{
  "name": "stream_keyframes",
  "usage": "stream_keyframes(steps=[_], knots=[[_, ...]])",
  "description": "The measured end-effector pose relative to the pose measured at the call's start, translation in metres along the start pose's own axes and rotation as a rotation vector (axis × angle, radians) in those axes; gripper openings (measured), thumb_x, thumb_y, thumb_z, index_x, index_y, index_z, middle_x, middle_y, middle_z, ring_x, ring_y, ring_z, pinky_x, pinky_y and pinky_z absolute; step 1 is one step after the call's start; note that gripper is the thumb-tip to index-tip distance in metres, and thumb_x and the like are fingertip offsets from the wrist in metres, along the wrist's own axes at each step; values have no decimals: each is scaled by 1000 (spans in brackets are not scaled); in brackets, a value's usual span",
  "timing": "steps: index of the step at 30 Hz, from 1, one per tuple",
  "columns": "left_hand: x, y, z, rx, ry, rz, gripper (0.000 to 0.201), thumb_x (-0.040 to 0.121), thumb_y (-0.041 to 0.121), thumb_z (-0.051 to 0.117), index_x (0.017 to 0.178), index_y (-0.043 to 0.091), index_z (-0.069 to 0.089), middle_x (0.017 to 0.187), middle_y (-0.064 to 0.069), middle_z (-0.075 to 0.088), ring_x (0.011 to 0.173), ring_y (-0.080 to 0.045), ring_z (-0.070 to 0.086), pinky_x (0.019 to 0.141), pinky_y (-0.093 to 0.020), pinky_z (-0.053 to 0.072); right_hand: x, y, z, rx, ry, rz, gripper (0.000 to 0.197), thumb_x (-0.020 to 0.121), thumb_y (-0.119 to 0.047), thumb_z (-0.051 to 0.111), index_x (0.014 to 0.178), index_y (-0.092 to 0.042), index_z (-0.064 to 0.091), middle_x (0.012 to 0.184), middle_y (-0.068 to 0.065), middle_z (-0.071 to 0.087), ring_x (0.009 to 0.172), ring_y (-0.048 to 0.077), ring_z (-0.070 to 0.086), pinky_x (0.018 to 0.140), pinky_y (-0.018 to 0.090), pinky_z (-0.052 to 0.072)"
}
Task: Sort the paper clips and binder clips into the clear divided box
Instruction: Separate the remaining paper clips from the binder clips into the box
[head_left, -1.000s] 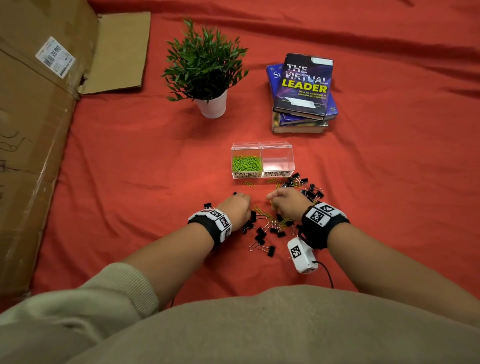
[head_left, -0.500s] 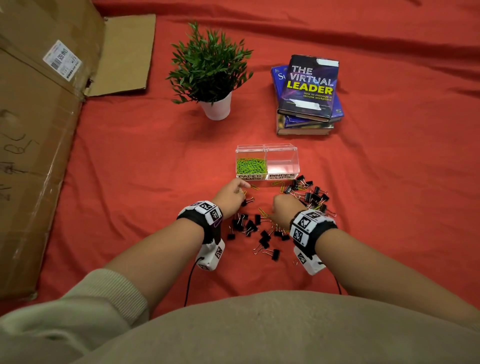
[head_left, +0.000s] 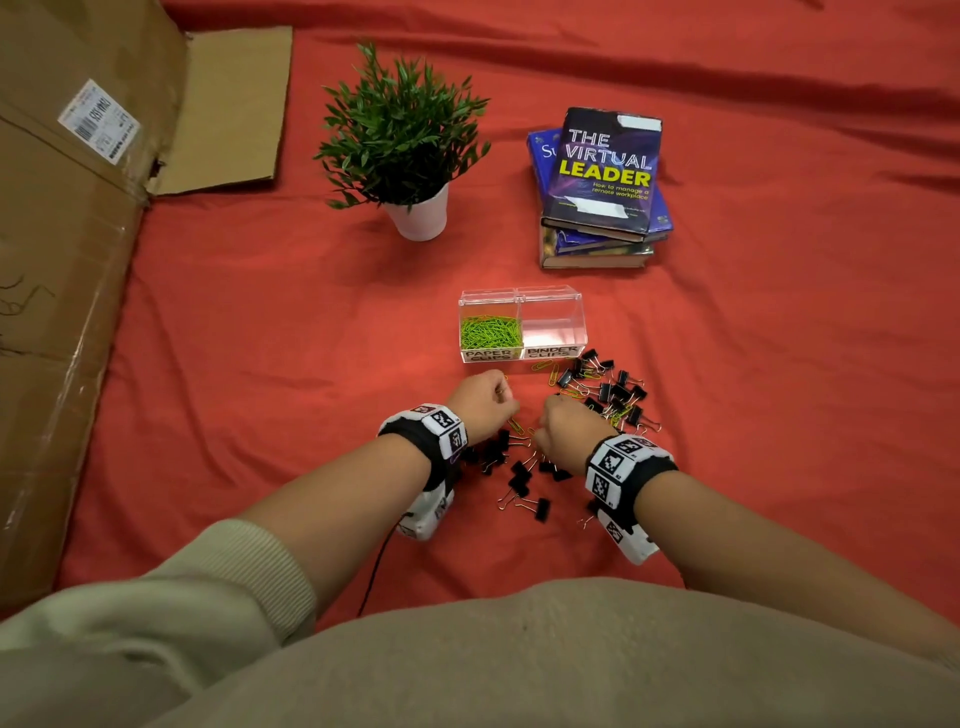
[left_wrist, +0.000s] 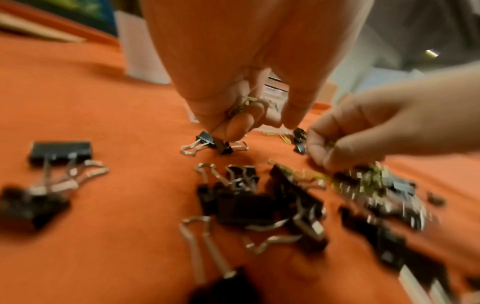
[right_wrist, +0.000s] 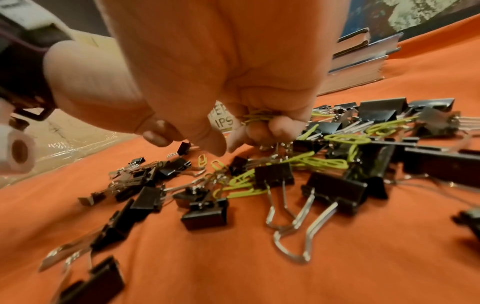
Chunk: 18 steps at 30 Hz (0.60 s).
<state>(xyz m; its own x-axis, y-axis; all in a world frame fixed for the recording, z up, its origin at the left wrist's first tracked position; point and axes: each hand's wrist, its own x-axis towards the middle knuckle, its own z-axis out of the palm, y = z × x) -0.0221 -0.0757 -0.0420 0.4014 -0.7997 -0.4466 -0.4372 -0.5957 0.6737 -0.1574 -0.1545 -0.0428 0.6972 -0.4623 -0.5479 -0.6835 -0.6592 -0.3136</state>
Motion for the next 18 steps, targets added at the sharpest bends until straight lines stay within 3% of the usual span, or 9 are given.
stream_keyframes(steps=[2,3,8,10,12,16,18], knots=[[0,-4,1,197,-64,106,3,83,16,61,85,17,59,83,0,63,77,-18,57,73,-30,48,0,2,0,7,7,-1,32,89,-26,51,111,-3,49,116,16,54,103,30,56,81,35,46],[0,-5,1,274,-97,144,8,83,16,61,90,16,61,91,-2,66,86,-21,60,79,-31,48,-1,1,0,-6,1,0,32,89,-27,52,110,-3,49,115,16,55,101,30,57,79,35,46],[-1,-8,6,494,-178,257,20,85,16,57,104,16,62,110,-7,64,103,-26,58,87,-36,49,-2,-10,-2,-46,-82,13,26,92,-18,47,109,1,53,112,18,56,97,34,61,70,33,44],[0,-8,8,541,-193,264,19,85,16,56,104,12,59,110,-10,61,105,-29,56,87,-38,48,-2,-11,-5,28,-70,12,14,90,-16,49,88,-4,55,90,13,57,86,32,62,63,30,41],[0,-6,10,586,-198,259,19,87,16,55,104,8,56,111,-13,59,106,-31,56,88,-39,47,0,-7,-9,185,-21,33,20,87,-13,50,67,-11,46,68,7,51,69,25,56,57,28,39],[0,-4,15,643,-196,218,25,89,17,52,110,5,53,116,-16,57,108,-34,55,89,-39,46,3,2,-26,615,10,102,6,88,-10,53,84,-14,54,69,2,60,53,13,50,46,22,39],[0,-4,16,638,-205,195,26,89,18,52,111,4,53,115,-17,57,107,-35,56,89,-40,47,4,3,-34,904,-43,127,16,87,-1,51,99,-11,57,71,1,61,51,11,48,45,20,38]])
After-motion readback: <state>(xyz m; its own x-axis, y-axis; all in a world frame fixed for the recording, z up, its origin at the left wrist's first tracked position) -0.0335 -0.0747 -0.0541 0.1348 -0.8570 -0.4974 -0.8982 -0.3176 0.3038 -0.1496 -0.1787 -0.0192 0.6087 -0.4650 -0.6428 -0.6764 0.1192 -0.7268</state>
